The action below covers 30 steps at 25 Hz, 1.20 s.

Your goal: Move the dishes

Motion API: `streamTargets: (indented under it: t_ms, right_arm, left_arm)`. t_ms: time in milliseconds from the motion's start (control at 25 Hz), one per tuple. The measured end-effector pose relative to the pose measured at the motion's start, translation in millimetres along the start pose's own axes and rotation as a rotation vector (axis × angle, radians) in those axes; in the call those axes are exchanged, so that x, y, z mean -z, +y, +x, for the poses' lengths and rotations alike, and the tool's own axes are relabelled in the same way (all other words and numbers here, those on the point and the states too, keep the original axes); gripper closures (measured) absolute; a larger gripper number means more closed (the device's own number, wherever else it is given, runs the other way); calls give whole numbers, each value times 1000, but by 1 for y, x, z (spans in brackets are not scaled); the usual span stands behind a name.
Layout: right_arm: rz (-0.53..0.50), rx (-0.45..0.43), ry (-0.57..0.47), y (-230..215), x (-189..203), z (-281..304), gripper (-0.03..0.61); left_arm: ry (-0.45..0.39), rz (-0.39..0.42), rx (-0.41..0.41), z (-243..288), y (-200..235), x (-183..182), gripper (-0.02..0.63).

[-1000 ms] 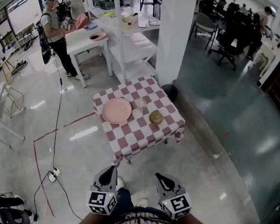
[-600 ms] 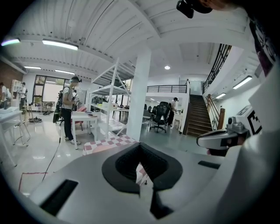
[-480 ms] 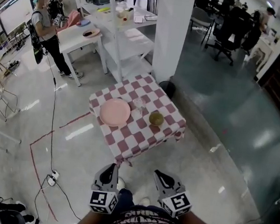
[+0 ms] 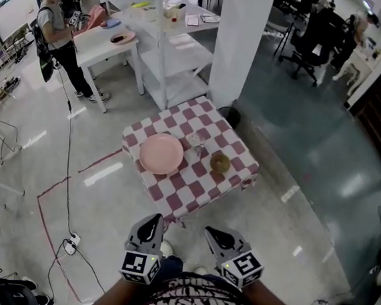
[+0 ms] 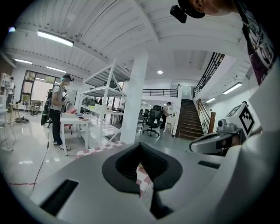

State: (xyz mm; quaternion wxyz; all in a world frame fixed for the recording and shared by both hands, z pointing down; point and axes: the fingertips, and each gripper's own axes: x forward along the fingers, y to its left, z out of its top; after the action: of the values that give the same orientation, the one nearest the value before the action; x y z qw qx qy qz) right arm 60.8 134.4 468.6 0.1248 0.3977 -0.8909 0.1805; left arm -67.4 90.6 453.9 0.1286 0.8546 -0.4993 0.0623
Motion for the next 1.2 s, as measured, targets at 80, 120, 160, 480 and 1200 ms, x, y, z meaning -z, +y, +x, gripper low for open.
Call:
streamTargets:
  t_ms: [80, 120, 160, 480, 1200]
  right_arm:
    - [-18, -9, 38, 5, -1, 15, 545]
    - [-29, -6, 51, 7, -2, 22, 545]
    - [-39, -2, 60, 9, -2, 28, 543]
    - [-51, 76, 28, 5, -27, 73, 541]
    - [-69, 287, 126, -71, -11, 100, 543]
  left_arm:
    - [3, -6, 24, 6, 10, -2, 590]
    - [6, -8, 38, 8, 14, -3, 589]
    - [9, -11, 51, 11, 19, -2, 591]
    - [-6, -35, 132, 25, 60, -12, 589]
    - [70, -80, 100, 62, 107, 12, 589]
